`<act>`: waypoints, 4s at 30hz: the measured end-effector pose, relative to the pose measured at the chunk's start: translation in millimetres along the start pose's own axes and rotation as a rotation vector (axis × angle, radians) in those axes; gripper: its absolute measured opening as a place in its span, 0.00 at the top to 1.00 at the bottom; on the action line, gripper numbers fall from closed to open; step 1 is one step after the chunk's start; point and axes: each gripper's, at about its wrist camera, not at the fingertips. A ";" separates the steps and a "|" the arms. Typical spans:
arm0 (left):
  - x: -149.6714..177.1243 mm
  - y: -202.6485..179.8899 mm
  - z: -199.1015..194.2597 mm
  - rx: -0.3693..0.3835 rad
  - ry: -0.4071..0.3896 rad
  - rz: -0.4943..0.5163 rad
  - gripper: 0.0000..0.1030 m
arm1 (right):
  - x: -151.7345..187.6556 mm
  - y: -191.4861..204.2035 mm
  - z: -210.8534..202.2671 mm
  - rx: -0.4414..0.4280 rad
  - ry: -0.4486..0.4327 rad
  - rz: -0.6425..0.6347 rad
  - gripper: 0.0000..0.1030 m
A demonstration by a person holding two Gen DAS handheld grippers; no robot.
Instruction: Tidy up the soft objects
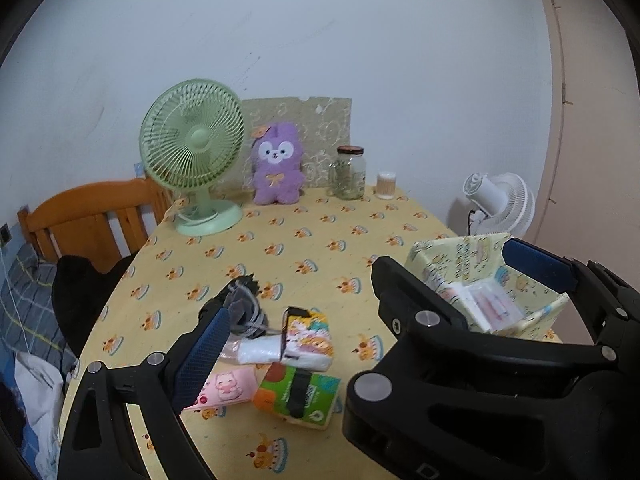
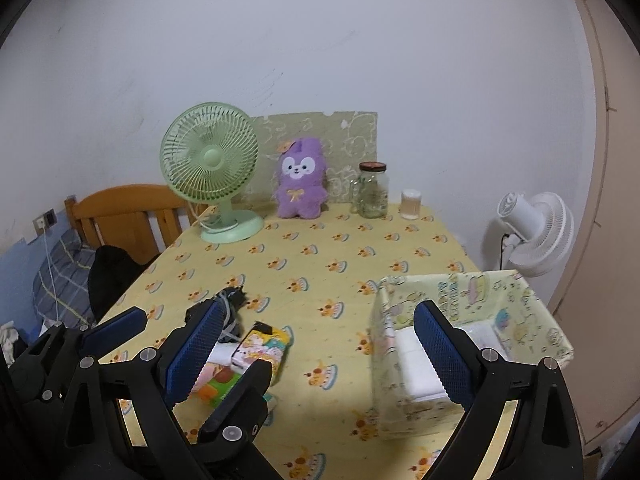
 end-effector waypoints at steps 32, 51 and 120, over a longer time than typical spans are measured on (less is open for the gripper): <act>70.8 34.4 66.3 -0.002 0.207 -0.088 0.09 | 71.9 29.4 84.3 -0.057 0.185 -0.011 0.05; 82.7 20.8 89.3 0.075 0.233 -0.087 0.25 | 89.0 12.6 105.3 -0.005 0.238 -0.012 0.05; 29.8 51.4 70.4 -0.151 0.198 -0.130 0.30 | 36.0 39.7 120.2 -0.071 0.283 0.007 0.53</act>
Point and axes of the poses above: each gripper's, at about its wrist camera, not at the fingertips, and z roughly the way its jaws point, y to its left, x to its underside, and after that the axes turned 5 degrees about z, right-handed
